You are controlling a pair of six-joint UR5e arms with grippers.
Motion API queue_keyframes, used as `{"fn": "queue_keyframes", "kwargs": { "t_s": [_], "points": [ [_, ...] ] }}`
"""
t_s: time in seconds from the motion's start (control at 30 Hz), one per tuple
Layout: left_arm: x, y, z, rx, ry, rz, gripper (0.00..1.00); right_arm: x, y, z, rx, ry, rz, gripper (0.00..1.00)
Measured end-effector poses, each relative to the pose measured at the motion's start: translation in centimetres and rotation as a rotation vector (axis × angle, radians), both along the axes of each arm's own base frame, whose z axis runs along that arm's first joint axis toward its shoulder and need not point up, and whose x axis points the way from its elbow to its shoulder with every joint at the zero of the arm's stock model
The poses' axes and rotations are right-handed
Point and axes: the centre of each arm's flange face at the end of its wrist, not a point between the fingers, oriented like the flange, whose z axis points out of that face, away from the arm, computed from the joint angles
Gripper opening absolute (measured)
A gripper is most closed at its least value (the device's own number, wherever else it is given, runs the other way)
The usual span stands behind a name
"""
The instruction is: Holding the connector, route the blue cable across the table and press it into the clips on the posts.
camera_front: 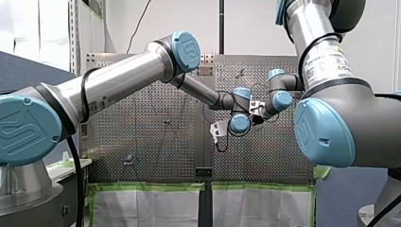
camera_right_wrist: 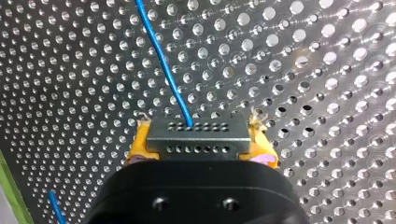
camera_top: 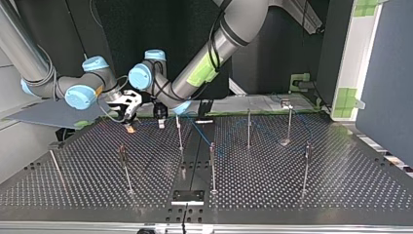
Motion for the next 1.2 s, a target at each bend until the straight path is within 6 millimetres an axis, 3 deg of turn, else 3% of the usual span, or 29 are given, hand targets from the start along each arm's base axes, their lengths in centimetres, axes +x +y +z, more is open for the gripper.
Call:
{"fn": "queue_keyframes", "kwargs": {
  "t_s": [0.23, 0.27, 0.3, 0.33, 0.37, 0.4, 0.47, 0.93, 1.2],
  "points": [
    [-0.1, 0.0, 0.2, -0.001, 0.014, 0.002, 0.97, 0.0, 0.2, 0.8, 0.0, -0.002, 0.0, 0.0],
    [-0.2, 0.0, 0.2, -0.001, 0.017, 0.003, 0.75, 0.0, 0.3, 1.0, -0.001, -0.003, 0.0, 0.0],
    [-0.2, 0.0, 0.2, -0.001, 0.018, 0.005, 0.75, 0.0, 0.3, 1.2, -0.001, -0.004, 0.0, 0.0],
    [-0.2, 0.0, 0.3, -0.001, 0.019, 0.008, 0.6, -0.1, 0.3, 1.3, -0.002, -0.004, 0.0, 0.0],
    [-0.3, 0.0, 0.4, -0.002, 0.018, 0.01, 0.34, -0.1, 0.3, 1.4, -0.002, -0.005, -0.001, 0.0],
    [-0.3, 0.0, 0.5, -0.002, 0.018, 0.01, 0.34, -0.1, 0.3, 1.5, -0.002, -0.005, -0.001, 0.0],
    [-0.4, -0.2, 0.8, -0.006, 0.015, 0.01, 0.03, -0.1, 0.3, 1.6, -0.002, -0.005, -0.002, 0.0],
    [-1.1, -1.0, 4.2, -0.032, 0.021, 0.012, 0.0, -0.3, 0.4, 2.1, -0.003, -0.002, -0.003, 0.0],
    [-1.6, 0.5, 7.4, -0.046, 0.008, 0.058, 0.0, -0.6, 0.6, 5.9, -0.028, -0.039, -0.006, 0.0]
  ]
}}
